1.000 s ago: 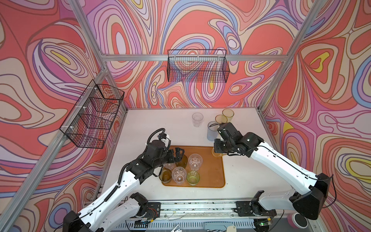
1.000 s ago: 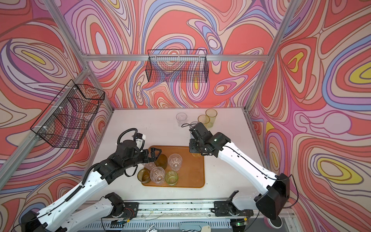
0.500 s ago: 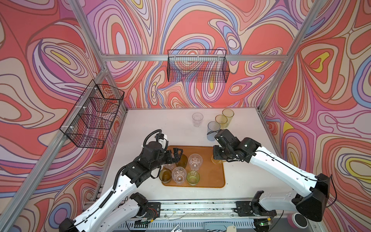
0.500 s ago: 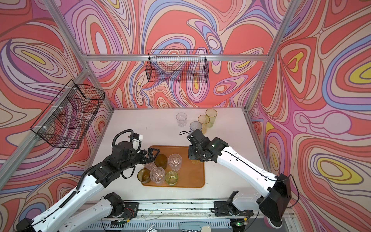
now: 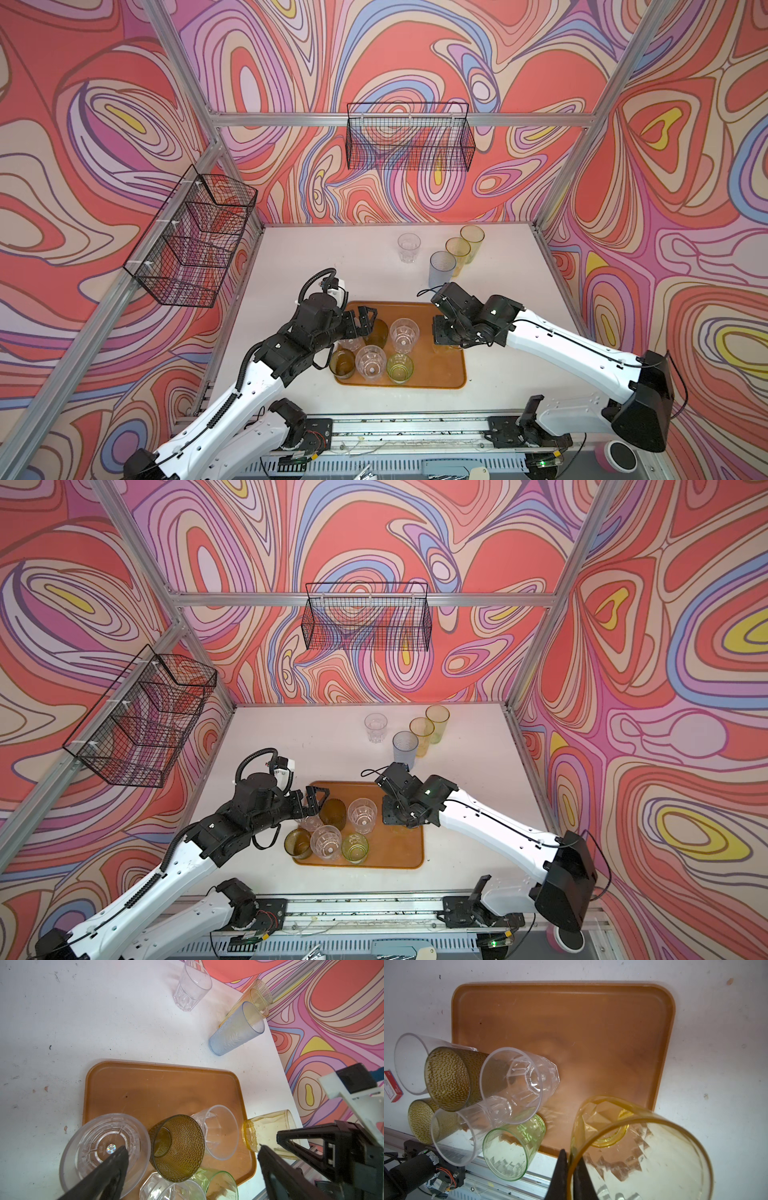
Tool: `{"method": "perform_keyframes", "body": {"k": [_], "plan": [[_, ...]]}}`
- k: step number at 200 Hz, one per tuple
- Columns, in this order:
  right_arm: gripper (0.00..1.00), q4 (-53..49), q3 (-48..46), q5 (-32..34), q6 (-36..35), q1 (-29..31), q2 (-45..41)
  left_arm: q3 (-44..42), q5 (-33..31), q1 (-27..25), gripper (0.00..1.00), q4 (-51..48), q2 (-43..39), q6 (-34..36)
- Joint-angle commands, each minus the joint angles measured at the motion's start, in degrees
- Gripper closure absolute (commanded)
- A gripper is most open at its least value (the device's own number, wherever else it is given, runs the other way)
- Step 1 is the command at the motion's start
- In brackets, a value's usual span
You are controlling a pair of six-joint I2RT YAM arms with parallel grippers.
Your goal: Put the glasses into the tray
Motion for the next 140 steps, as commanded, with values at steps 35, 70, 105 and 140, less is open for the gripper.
{"method": "perform_keyframes", "body": {"k": [35,70,105,140], "plan": [[1.0,2.6,-1.9,-1.1,3.0,3.5,2.4,0.9,-1.1,0.3,0.0,-0.5,2.1,0.8],[1.0,4.1,-3.9,-3.5,3.9,4.6,3.3,1.0,-1.3,0.3,0.0,-1.0,2.4,0.9],[1.0,5.6,-4.8,-4.0,4.6,5.4,4.3,0.7,-1.9,0.3,0.0,-0.3,2.8,0.3],[1.0,7.1,-4.4,-4.5,5.4,6.3,5.7,1.8,-1.9,0.3,0.0,-0.7,4.2,1.1]]}}
